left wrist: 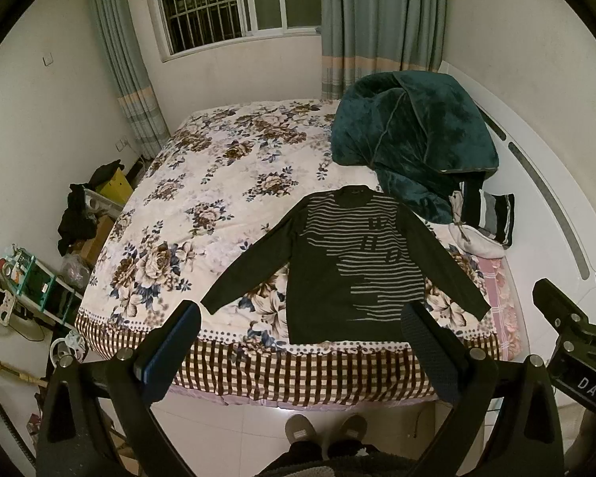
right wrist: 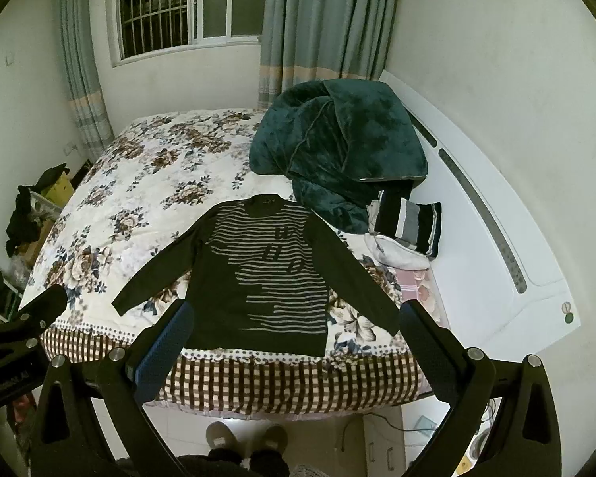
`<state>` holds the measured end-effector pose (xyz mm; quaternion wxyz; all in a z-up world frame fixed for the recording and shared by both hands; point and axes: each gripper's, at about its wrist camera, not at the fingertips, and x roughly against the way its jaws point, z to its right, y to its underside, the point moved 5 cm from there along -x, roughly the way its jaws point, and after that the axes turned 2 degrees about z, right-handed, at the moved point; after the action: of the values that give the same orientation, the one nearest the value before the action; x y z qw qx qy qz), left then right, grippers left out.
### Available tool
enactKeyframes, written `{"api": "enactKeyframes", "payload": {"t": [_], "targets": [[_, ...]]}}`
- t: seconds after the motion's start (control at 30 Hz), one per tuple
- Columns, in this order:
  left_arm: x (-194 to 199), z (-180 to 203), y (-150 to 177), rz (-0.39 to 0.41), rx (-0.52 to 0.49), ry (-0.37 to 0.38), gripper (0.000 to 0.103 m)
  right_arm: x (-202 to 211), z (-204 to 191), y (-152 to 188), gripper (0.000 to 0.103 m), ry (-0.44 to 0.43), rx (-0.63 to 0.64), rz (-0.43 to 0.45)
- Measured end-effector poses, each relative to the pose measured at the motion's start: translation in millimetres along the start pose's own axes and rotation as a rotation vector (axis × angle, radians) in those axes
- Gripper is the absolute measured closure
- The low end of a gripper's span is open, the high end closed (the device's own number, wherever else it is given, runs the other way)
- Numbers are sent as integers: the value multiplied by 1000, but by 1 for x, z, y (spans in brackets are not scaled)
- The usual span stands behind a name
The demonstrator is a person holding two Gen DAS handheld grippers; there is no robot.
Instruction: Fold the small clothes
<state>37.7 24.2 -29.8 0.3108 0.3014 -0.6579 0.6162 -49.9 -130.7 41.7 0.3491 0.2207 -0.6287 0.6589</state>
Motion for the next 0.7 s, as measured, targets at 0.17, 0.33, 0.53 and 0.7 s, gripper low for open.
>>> {"api": "enactKeyframes", "payload": {"t": [0.17,0.33,0.53,0.7], "targets": [[0,-1,2,2,1,1,0,0,-2,-1,0,0,-1,3],[0,-1,1,1,-1,2,0,-1,-7,-3,0,-1,-3,1],[0,-1,2,2,-1,1,0,-2,-6,-1,0,-3,-2,3],[0,0,3,3,-1,0,0,-2,-4,-1,0,-2,-5,1]]}}
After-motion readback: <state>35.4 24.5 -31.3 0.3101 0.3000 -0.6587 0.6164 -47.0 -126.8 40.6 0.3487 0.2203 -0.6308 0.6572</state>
